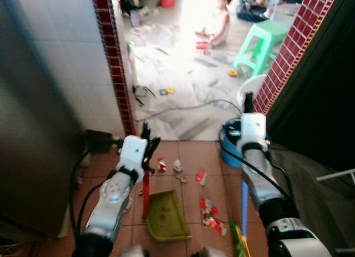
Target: Sweep floor
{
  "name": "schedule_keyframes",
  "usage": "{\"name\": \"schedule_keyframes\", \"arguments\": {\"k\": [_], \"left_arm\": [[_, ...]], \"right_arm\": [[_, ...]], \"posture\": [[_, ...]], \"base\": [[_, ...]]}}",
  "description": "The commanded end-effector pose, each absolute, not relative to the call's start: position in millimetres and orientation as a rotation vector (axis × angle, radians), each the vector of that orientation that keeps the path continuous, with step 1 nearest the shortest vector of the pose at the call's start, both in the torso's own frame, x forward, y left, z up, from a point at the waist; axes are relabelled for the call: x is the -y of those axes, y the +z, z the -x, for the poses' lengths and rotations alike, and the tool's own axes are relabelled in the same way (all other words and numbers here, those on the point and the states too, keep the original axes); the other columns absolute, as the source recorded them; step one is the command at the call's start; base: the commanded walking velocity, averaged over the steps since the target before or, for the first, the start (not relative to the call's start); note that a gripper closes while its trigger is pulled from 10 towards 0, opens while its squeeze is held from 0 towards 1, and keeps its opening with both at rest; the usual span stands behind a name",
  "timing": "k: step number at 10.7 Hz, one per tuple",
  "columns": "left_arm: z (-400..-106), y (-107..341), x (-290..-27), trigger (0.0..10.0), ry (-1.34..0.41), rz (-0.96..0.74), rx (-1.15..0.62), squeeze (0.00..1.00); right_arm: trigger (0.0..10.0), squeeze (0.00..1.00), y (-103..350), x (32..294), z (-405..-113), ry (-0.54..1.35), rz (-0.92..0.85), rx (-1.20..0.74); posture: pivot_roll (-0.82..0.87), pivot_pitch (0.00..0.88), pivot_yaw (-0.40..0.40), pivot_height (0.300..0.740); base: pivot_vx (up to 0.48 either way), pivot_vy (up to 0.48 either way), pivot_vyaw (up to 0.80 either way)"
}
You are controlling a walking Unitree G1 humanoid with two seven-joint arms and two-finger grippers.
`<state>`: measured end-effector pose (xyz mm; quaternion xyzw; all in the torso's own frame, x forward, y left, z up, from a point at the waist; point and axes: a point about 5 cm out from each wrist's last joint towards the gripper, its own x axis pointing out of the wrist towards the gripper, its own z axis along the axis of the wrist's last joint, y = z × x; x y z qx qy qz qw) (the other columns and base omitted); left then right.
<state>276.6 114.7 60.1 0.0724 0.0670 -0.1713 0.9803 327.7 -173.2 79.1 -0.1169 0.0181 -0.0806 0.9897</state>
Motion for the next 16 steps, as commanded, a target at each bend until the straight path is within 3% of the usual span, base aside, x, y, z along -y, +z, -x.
{"name": "schedule_keyframes", "arguments": {"k": [1,5,10,16], "left_arm": [[-280,61,-114,10.0,-0.363,-0.207,-0.116,0.0],[-282,45,-102,10.0,-0.473,-0.253,-0.202,0.0],[-273,30,-86,10.0,-0.691,-0.205,-0.309,0.0],[-259,19,-84,10.0,-0.851,-0.174,-0.456,0.0]], "right_arm": [[10.0,0.0,89,175,-333,-0.168,0.241,0.006],[10.0,0.0,98,182,-342,-0.184,0.208,0.024],[10.0,0.0,104,156,-348,-0.034,0.074,0.035],[10.0,0.0,105,146,-349,0.032,-0.033,0.019]], "posture": [[0.01,0.0,-0.019,0.74],[0.0,0.0,-0.019,0.74],[0.0,0.0,-0.015,0.74],[-0.01,0.0,-0.008,0.74]], "base": [[0.0,0.0,0.0],[0.0,0.0,0.0],[0.0,0.0,0.0],[0.0,0.0,0.0]]}}
